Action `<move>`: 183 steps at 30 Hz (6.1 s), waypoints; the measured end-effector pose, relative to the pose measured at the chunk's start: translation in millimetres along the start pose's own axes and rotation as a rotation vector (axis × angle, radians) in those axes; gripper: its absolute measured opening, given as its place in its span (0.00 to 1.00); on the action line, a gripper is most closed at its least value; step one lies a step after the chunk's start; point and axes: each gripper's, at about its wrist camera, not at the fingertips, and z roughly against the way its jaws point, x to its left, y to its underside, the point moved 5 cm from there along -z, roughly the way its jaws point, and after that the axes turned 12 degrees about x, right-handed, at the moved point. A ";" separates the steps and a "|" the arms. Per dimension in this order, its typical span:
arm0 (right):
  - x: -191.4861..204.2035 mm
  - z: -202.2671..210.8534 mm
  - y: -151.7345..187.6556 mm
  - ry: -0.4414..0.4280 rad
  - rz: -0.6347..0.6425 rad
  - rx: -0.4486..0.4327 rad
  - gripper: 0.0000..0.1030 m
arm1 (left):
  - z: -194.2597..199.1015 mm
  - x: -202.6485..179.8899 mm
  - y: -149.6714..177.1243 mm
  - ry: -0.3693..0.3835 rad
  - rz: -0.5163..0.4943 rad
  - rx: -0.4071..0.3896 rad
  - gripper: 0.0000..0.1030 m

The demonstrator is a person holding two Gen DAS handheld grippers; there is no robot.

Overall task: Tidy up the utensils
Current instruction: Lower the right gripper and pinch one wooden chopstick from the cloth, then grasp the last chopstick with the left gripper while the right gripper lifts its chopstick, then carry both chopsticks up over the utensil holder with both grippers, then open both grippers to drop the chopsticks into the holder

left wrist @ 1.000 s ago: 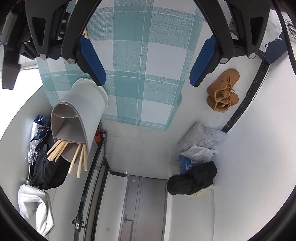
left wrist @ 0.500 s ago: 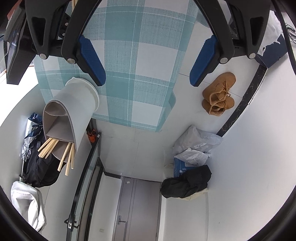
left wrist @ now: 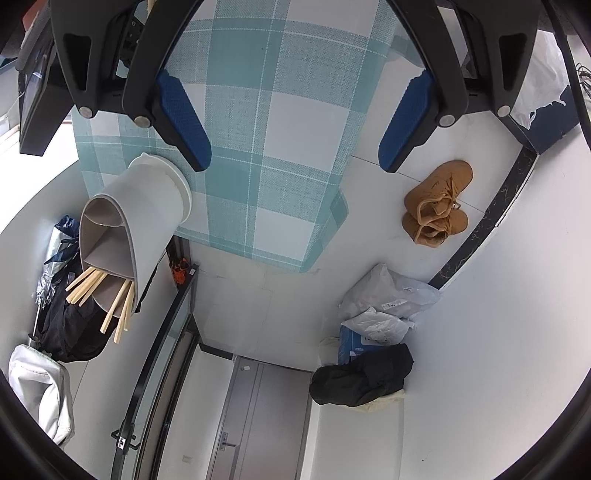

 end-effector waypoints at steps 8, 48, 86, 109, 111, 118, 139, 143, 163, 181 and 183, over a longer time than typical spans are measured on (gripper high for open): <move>2.3 -8.7 -37.9 0.011 0.044 -0.020 0.27 | -5.3 7.6 2.3 -0.013 0.019 0.025 0.87; -184.9 75.9 49.2 -0.570 -0.660 -0.450 0.03 | -80.9 -93.6 52.8 0.120 -0.135 0.410 0.85; -159.8 121.1 69.4 -0.408 -0.441 -0.574 0.03 | 36.7 -156.4 31.2 0.209 -0.342 -0.024 0.02; -93.3 151.3 67.1 -0.239 -0.295 -0.676 0.03 | 72.7 -137.7 23.1 0.275 -0.354 -0.093 0.02; -89.9 151.5 65.8 -0.234 -0.292 -0.676 0.03 | 73.2 -135.8 22.6 0.276 -0.357 -0.087 0.02; -82.2 158.2 61.5 -0.237 -0.285 -0.700 0.03 | 79.7 -133.4 19.6 0.289 -0.381 -0.068 0.02; -94.6 194.9 18.2 -0.269 -0.286 -0.737 0.03 | 115.8 -152.2 -40.2 0.335 -0.423 -0.072 0.02; -103.3 221.7 -2.2 -0.258 -0.271 -0.776 0.03 | 125.3 -156.1 -63.0 0.346 -0.413 -0.090 0.02; -143.4 295.7 -109.8 -0.232 -0.199 -0.907 0.03 | 141.6 -158.9 -165.2 0.345 -0.392 -0.187 0.02; -165.3 228.4 -150.3 -0.241 -0.264 -0.834 0.03 | 69.9 -152.9 -161.0 0.281 -0.453 -0.214 0.02; -165.1 221.6 -149.3 -0.251 -0.269 -0.824 0.03 | 66.5 -151.0 -160.3 0.301 -0.441 -0.202 0.02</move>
